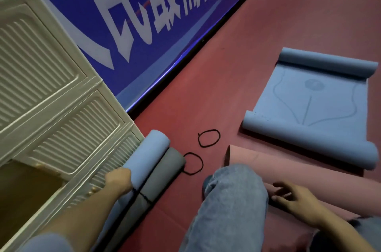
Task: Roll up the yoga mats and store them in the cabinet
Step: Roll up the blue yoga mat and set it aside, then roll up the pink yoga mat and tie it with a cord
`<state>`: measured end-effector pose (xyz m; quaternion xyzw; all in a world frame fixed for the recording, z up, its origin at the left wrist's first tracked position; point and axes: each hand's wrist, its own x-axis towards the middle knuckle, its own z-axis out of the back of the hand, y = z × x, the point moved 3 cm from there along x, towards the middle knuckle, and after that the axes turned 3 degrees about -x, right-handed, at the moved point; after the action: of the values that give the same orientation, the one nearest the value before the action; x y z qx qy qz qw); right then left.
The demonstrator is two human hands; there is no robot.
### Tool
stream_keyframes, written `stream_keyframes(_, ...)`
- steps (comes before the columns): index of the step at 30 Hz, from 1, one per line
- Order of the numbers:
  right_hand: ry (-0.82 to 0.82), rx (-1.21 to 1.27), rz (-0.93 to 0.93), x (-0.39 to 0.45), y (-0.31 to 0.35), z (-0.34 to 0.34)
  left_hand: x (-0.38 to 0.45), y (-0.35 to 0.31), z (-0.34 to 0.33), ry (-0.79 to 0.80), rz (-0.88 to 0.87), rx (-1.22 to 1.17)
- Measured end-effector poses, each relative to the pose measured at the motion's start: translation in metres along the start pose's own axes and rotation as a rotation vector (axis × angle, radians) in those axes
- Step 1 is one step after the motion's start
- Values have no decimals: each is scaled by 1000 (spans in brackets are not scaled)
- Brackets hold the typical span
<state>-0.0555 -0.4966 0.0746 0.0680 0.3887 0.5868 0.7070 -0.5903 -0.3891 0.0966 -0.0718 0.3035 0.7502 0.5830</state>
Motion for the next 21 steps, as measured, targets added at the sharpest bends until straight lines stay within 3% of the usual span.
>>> stream_keyframes(6, 91, -109, -49, 27, 0, -8, 9, -67, 22, 14, -155, 67)
stream_keyframes(10, 142, -181, -108, 52, -10, 2, 11, -128, 61, -49, -281, -107)
stream_keyframes(17, 216, -148, -321, 67, -66, 41, -25, -309, 155, -132, -678, -306)
stream_keyframes(21, 298, -174, -451, 62, -98, 55, -59, -420, 122, -1, -884, -159)
